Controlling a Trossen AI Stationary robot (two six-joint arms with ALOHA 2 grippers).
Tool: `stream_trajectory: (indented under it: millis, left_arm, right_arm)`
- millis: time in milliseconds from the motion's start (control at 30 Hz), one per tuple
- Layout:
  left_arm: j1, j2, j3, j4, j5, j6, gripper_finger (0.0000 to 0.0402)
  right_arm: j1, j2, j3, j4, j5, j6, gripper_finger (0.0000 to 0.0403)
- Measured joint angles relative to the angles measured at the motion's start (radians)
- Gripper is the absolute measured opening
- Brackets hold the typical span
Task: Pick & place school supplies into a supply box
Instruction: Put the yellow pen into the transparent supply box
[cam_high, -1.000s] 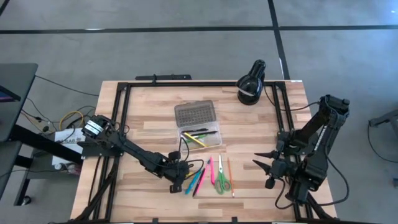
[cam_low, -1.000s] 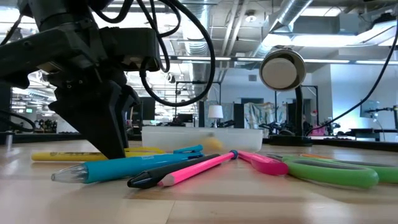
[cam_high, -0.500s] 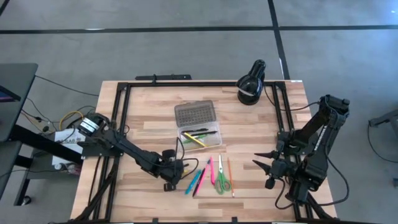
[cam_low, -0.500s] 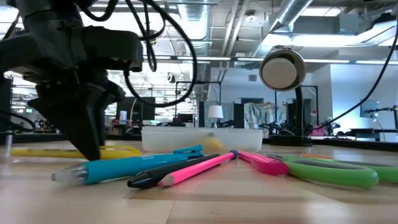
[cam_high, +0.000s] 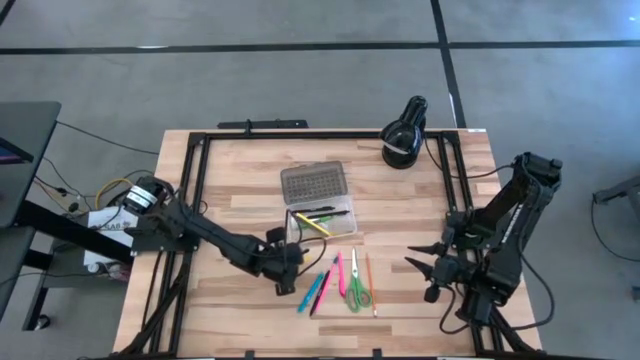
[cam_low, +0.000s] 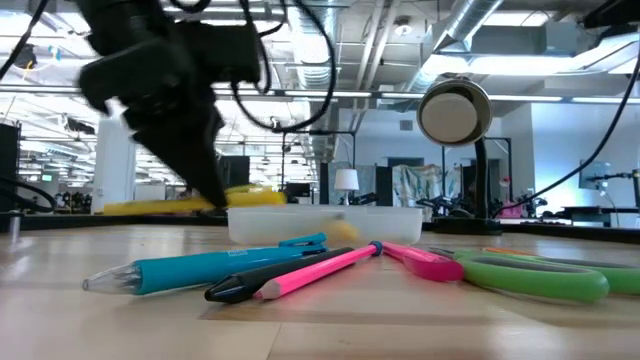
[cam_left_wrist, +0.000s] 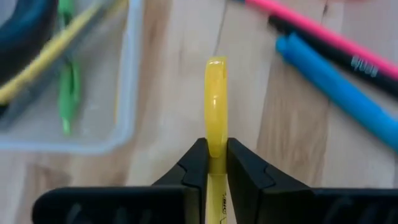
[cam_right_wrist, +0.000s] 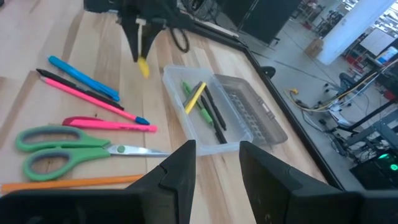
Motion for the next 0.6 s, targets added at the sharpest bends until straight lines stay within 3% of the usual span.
stream_trajectory:
  millis: [267, 600]
  left_arm:
    - [0.087, -0.003, 0.116, -0.037, -0.069, 0.159, 0.0031]
    - [0.284, -0.003, 0.14, 0.014, -0.039, 0.309, 0.0036]
  right_arm:
    - [0.0, 0.0, -0.041, 0.04, 0.0, 0.0, 0.0118]
    - [0.0, 0.0, -0.044, 0.06, -0.001, 0.0, 0.0118]
